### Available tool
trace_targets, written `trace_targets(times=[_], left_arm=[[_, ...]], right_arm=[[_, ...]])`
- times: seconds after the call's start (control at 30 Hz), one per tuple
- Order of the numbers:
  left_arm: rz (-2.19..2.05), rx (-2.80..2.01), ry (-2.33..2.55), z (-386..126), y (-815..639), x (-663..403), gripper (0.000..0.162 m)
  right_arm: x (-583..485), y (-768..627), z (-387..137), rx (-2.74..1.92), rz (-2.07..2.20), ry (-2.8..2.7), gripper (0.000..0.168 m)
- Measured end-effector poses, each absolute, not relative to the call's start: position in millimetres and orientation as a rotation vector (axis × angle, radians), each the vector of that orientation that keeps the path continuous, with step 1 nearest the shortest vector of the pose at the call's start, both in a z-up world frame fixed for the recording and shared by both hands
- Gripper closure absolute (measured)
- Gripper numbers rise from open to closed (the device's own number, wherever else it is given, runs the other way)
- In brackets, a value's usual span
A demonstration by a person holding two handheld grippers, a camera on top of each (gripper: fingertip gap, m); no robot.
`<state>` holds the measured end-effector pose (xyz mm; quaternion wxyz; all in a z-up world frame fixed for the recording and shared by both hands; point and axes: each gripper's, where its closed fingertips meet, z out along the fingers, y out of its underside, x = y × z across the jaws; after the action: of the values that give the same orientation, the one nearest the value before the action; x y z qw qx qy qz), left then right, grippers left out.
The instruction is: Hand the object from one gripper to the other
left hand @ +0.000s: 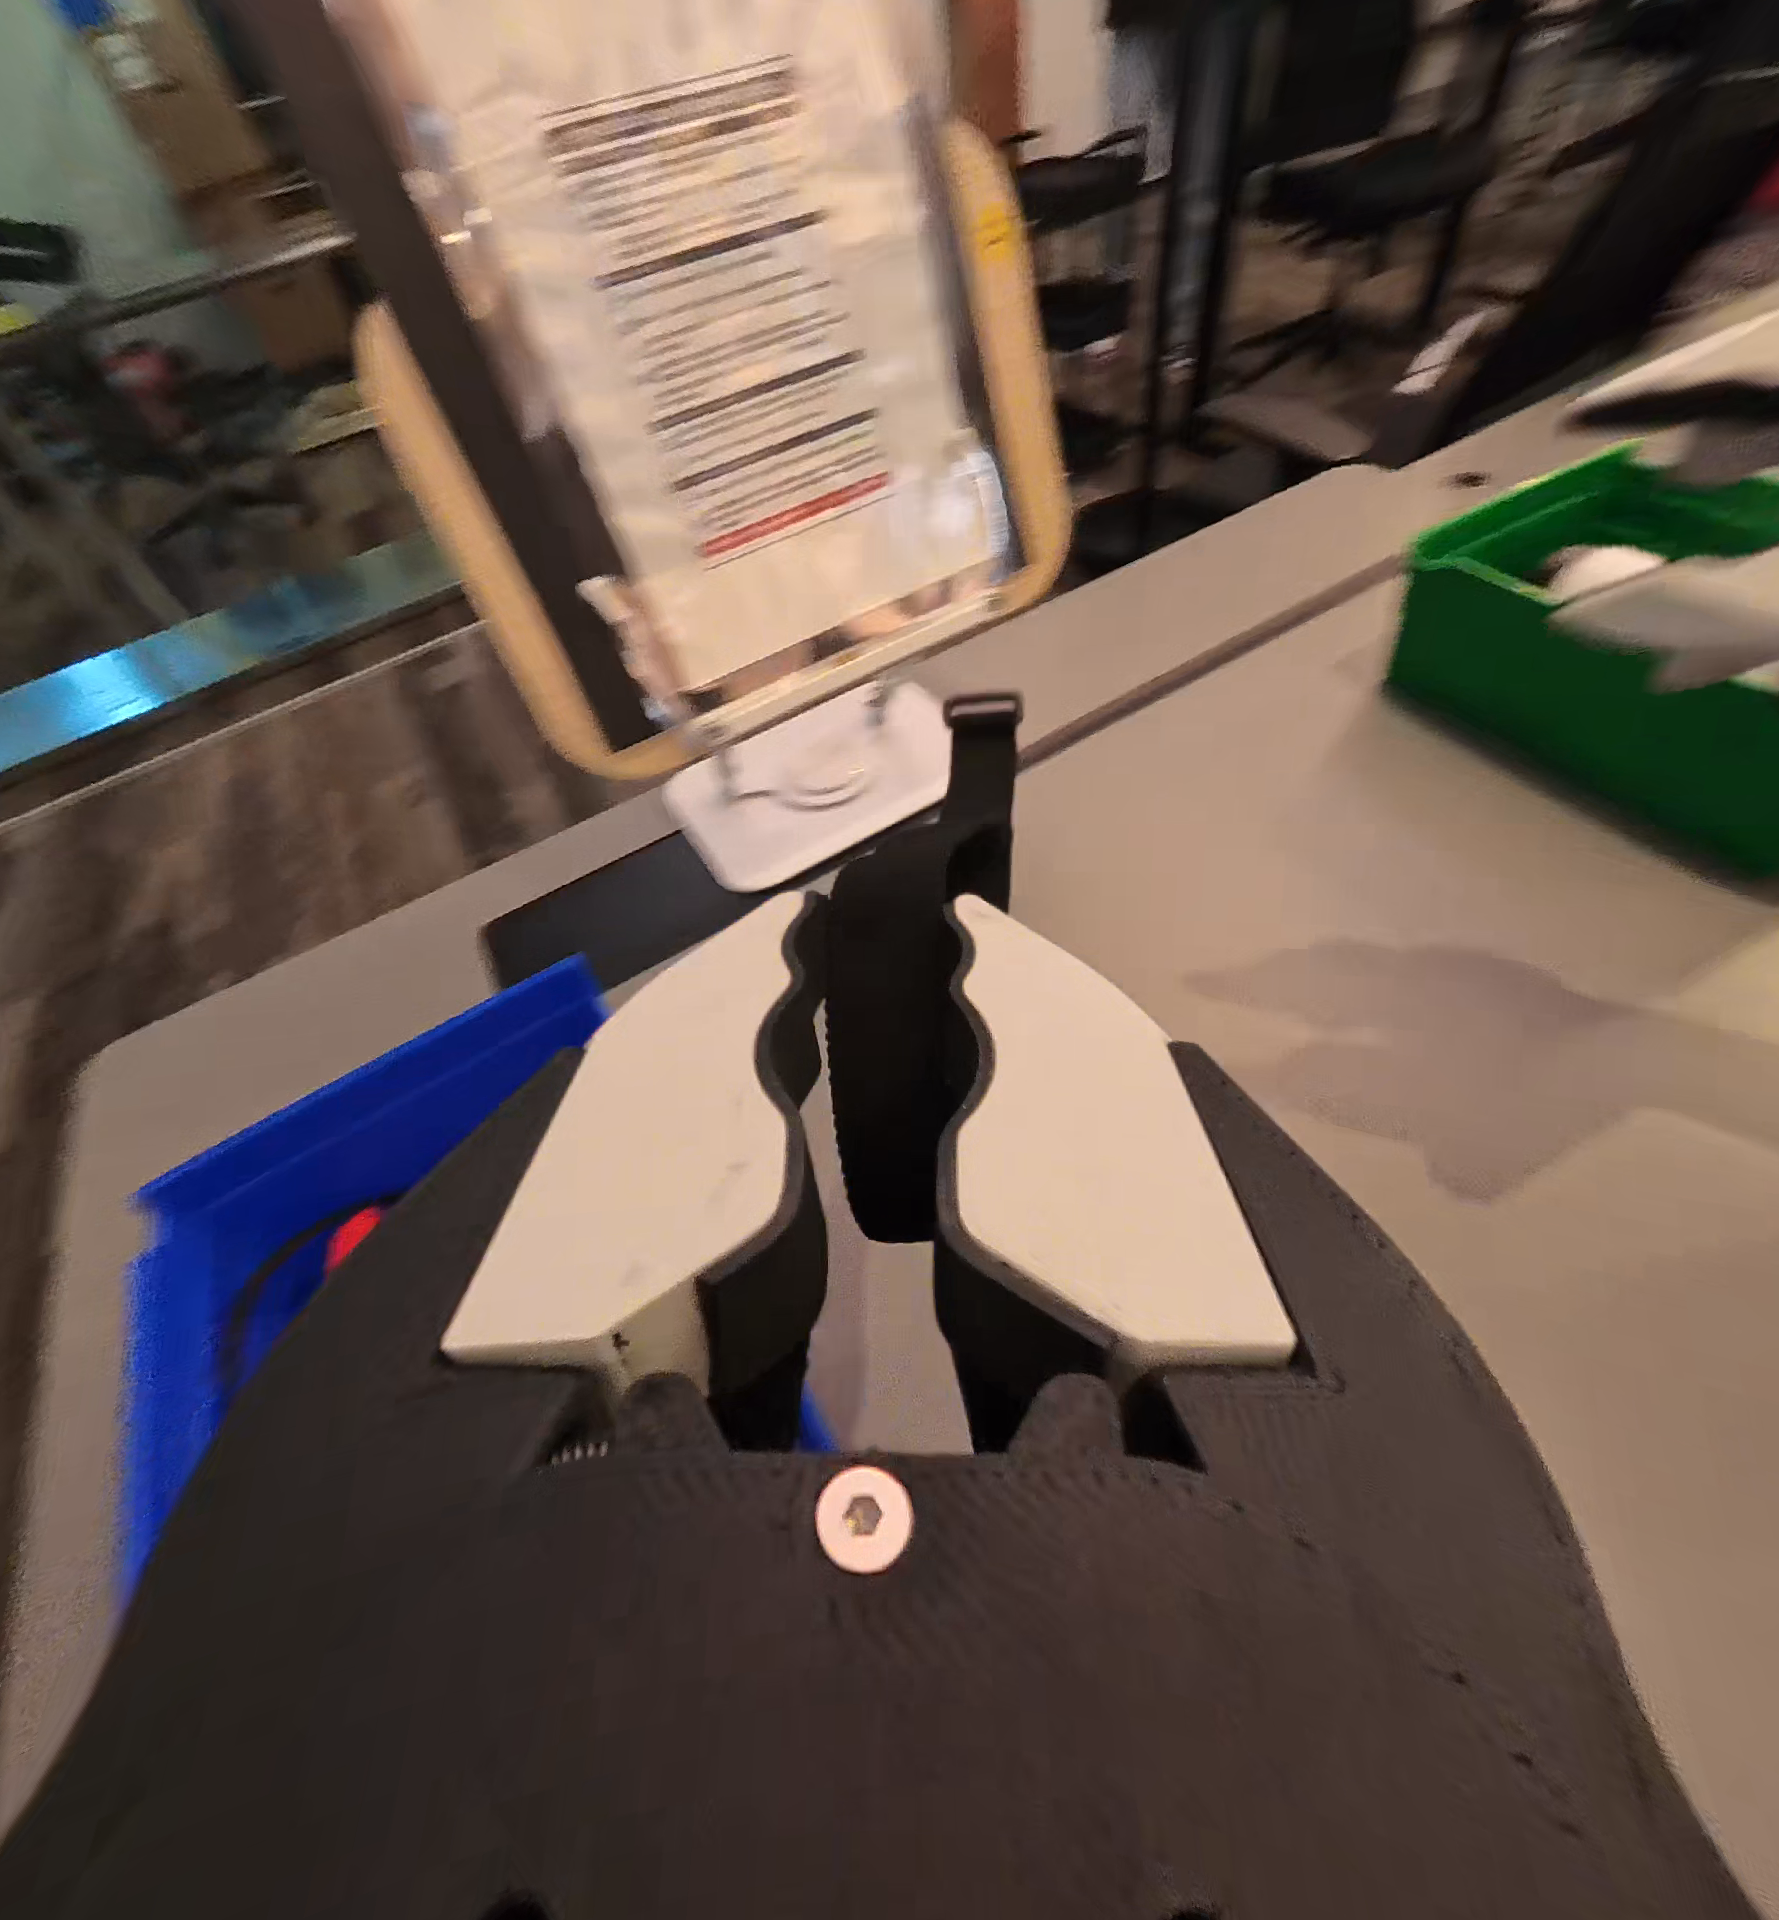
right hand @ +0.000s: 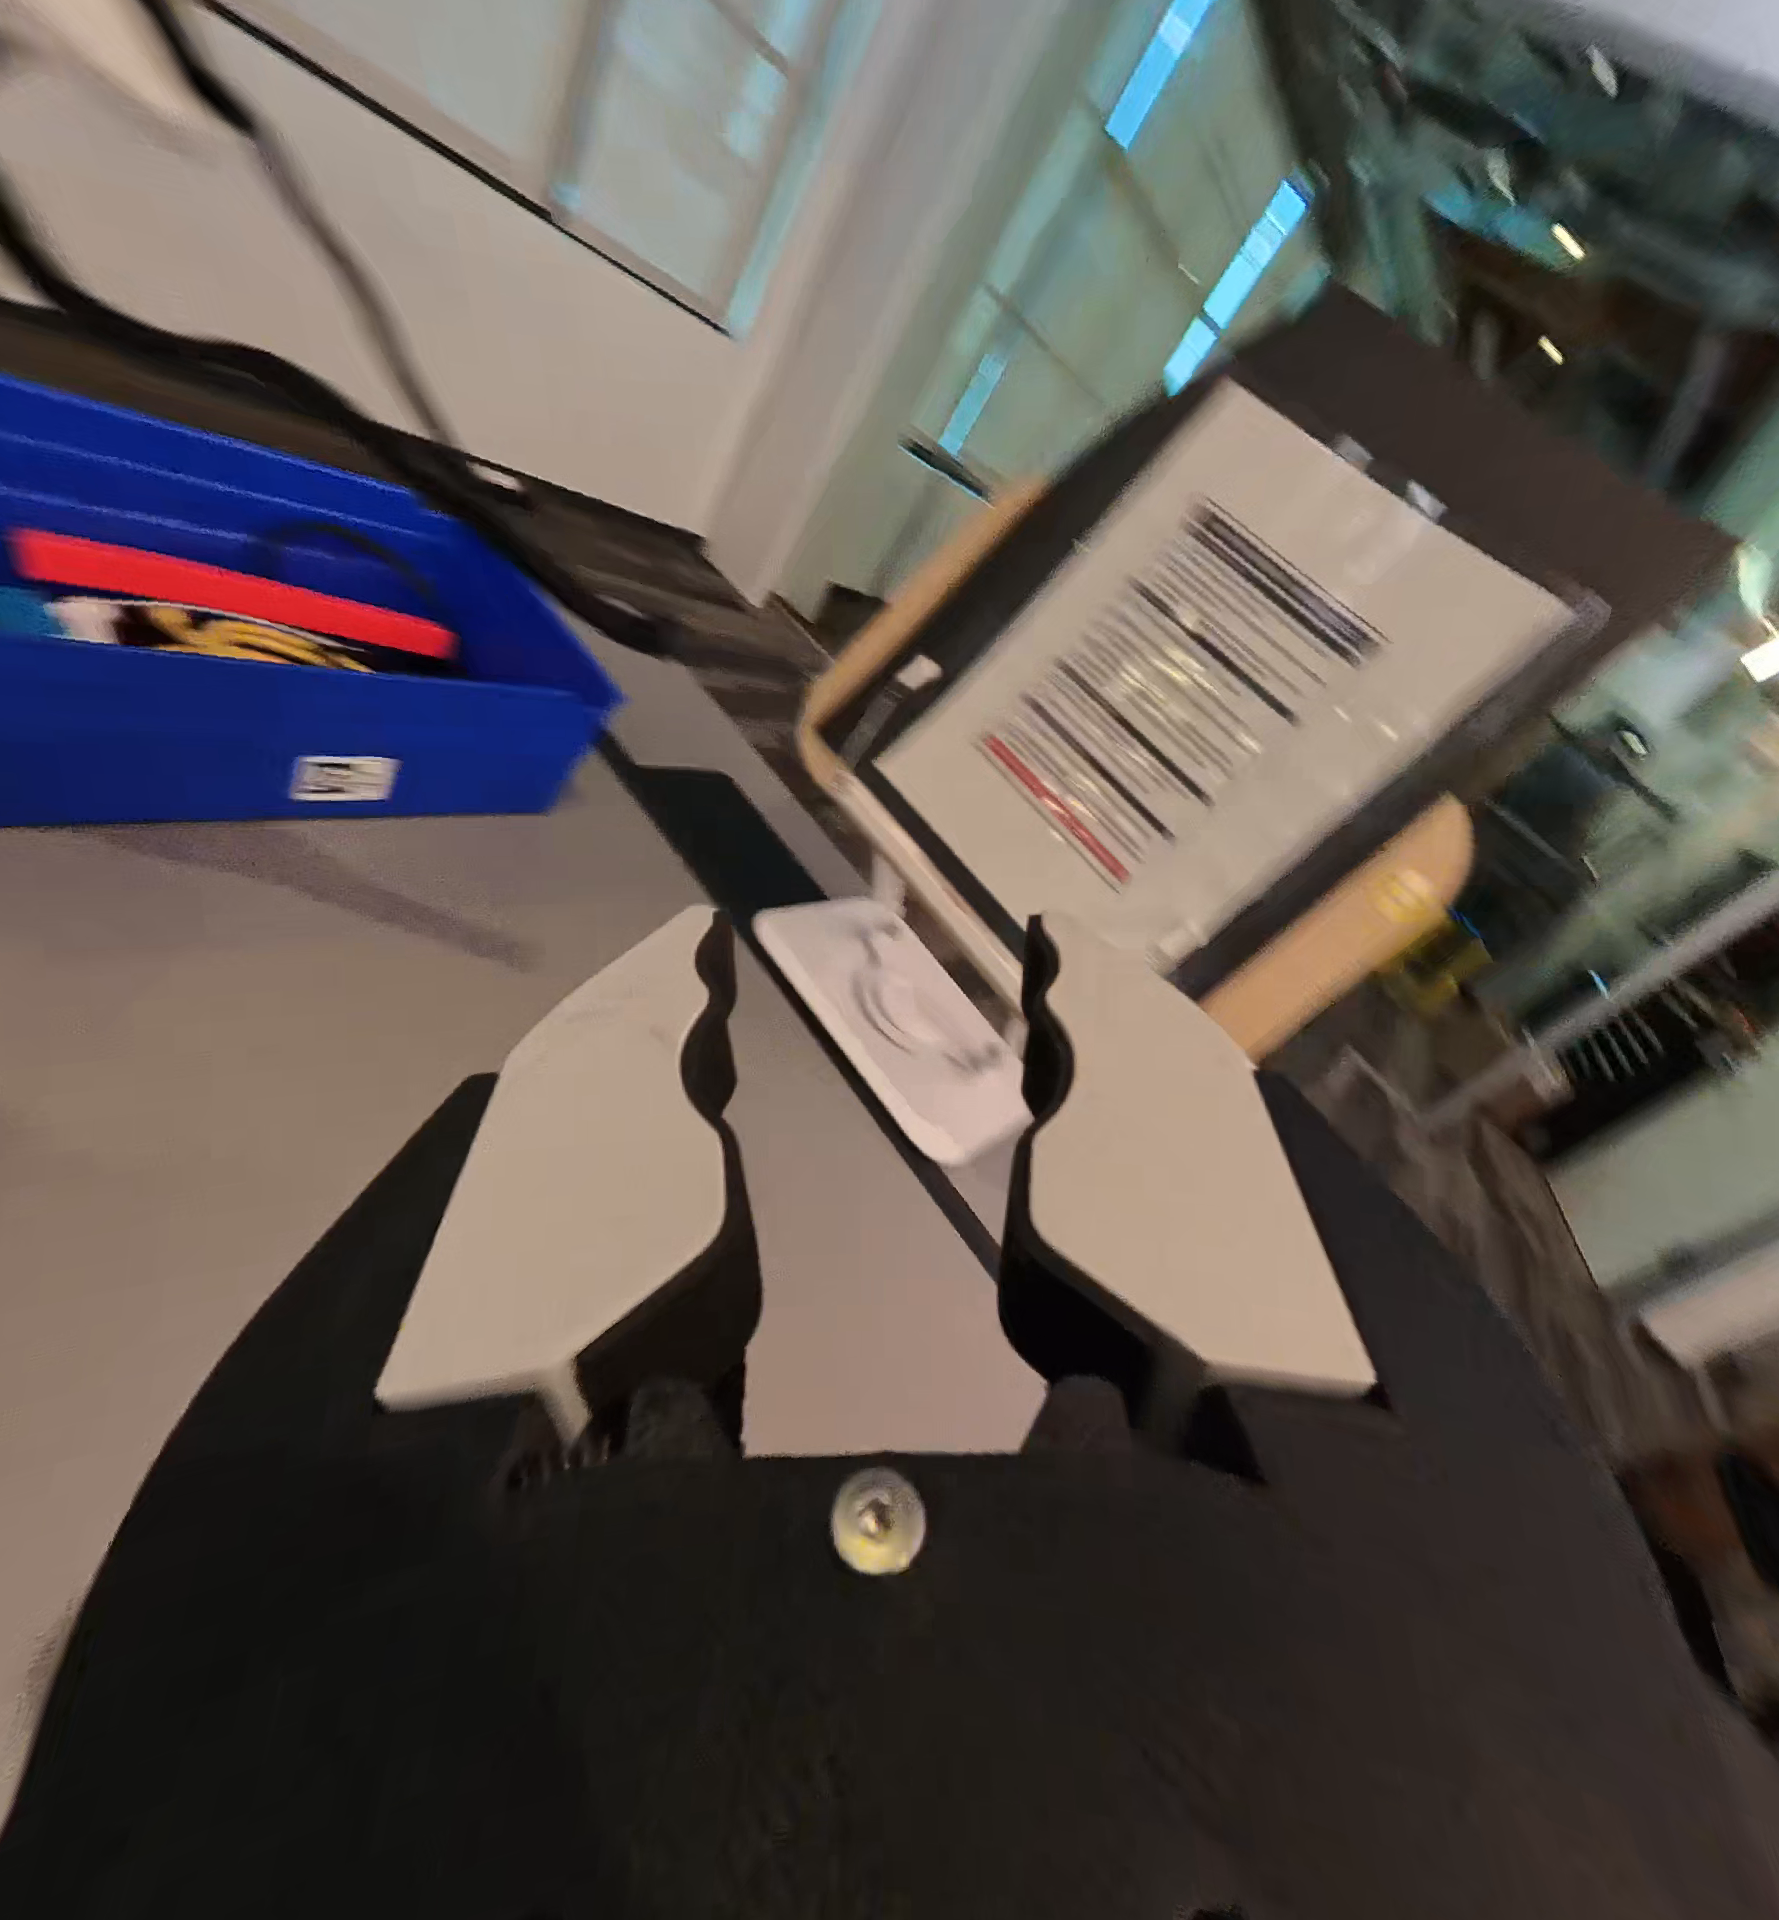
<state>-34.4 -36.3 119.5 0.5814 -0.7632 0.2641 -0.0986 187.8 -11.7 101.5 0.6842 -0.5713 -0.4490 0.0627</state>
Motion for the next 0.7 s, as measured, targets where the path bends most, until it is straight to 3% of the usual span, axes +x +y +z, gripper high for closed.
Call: trace_targets(times=[0.03,0.2,0.37,0.43,0.5,0.57,0.7], left_arm=[[-0.287,-1.768,0.664,119.7,-40.3,-19.2,0.142],[-0.462,-1.733,0.835,113.3,-57.0,34.0,0.142],[-0.551,-1.732,0.901,108.7,-67.5,54.3,0.142],[-0.546,-1.732,0.900,108.3,-66.8,55.7,0.142],[-0.563,-1.728,0.903,108.3,-67.6,57.9,0.142],[-0.608,-1.680,0.894,115.5,-69.8,61.2,0.140],[-0.583,-1.518,0.780,147.2,-70.0,50.8,0.095]], right_arm=[[170.3,-21.4,96.6,-1.237,0.154,-1.061,0.113],[127.0,-34.0,75.1,-1.061,-0.097,-1.171,0.106],[111.9,-35.8,57.7,-0.967,-0.250,-1.239,0.114],[108.6,-37.7,54.8,-0.971,-0.220,-1.245,0.126],[107.4,-42.3,55.2,-0.954,-0.193,-1.252,0.158],[108.1,-41.5,55.4,-0.995,-0.133,-1.240,0.163],[113.3,-34.0,59.8,-1.188,0.239,-1.114,0.163]])
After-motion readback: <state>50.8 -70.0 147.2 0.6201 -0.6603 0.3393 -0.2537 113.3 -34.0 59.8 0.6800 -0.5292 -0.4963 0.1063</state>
